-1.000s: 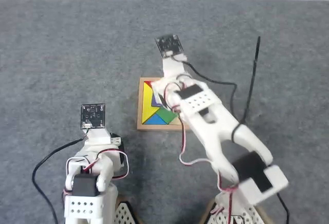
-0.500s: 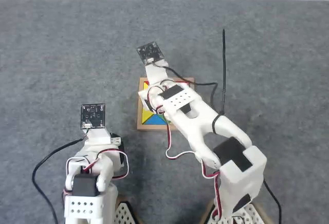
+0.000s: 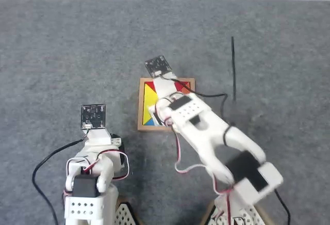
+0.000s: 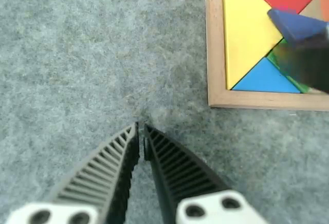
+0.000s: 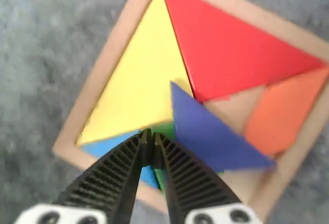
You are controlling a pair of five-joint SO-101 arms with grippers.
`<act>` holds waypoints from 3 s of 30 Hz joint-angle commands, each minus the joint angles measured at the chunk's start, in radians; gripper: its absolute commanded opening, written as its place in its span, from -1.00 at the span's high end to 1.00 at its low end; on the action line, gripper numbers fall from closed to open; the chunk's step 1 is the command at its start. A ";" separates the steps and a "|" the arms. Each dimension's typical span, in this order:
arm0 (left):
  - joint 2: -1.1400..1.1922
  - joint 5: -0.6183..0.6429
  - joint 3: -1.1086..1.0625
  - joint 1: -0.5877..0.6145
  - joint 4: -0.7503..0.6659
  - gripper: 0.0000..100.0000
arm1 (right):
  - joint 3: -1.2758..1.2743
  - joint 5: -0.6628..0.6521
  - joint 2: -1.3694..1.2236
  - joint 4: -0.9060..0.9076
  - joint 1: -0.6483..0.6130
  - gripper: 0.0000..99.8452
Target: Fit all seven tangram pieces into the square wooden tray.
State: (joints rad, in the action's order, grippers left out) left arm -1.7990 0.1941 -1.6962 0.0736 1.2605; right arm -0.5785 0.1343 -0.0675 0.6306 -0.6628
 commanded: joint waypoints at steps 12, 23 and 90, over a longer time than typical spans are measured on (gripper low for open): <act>-0.020 -0.011 0.013 0.006 0.002 0.97 | -0.270 -0.032 0.538 -0.081 0.142 0.99; -0.020 -0.011 0.013 0.006 0.002 0.97 | 0.100 -0.028 0.044 -0.140 0.116 0.99; -0.020 -0.011 0.013 0.006 0.002 0.97 | -0.565 -0.035 0.710 0.002 0.170 0.99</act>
State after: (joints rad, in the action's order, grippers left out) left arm -1.7990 0.1941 -1.6962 0.0736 1.2605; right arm -1.1492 0.1189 0.5969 0.6628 -0.5063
